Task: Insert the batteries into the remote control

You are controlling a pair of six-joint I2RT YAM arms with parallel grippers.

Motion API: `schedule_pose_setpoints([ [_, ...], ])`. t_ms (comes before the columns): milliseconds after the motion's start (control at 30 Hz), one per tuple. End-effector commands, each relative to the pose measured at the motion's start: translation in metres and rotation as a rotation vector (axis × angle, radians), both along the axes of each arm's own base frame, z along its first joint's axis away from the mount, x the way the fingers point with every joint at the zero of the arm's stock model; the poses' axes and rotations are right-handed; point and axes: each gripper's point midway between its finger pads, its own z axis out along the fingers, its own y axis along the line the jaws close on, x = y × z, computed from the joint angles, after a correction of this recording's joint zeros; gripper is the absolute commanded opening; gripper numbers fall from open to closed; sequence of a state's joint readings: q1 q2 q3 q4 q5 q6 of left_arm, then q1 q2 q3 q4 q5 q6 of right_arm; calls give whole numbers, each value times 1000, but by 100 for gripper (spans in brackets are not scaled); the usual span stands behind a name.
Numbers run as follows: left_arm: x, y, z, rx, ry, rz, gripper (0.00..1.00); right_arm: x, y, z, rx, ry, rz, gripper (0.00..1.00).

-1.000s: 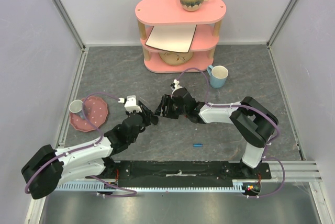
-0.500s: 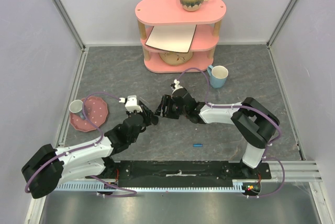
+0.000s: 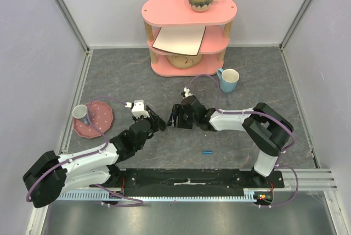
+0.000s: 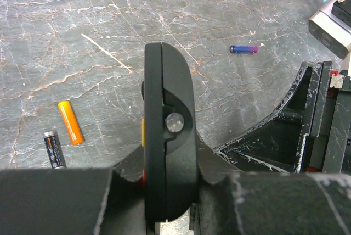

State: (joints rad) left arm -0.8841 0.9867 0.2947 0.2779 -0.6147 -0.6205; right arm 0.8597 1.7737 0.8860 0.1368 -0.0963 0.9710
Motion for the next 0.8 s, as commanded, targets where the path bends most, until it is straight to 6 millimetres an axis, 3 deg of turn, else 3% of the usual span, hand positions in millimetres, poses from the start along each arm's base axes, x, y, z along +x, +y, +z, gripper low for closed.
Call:
schedule_pose_setpoints([
  [0,-11,13,-27,131,71,-14,2,-6,-10,-6,-47,8,-2,69],
  [300,-16,7,-30,73,71,-43,2,-1,6,47,223,-116,-14,76],
  [567,-20,3,-36,-9,73,-45,2,-9,32,60,408,-90,71,78],
  [767,-19,6,-40,8,79,-32,2,-4,34,52,362,-88,76,79],
])
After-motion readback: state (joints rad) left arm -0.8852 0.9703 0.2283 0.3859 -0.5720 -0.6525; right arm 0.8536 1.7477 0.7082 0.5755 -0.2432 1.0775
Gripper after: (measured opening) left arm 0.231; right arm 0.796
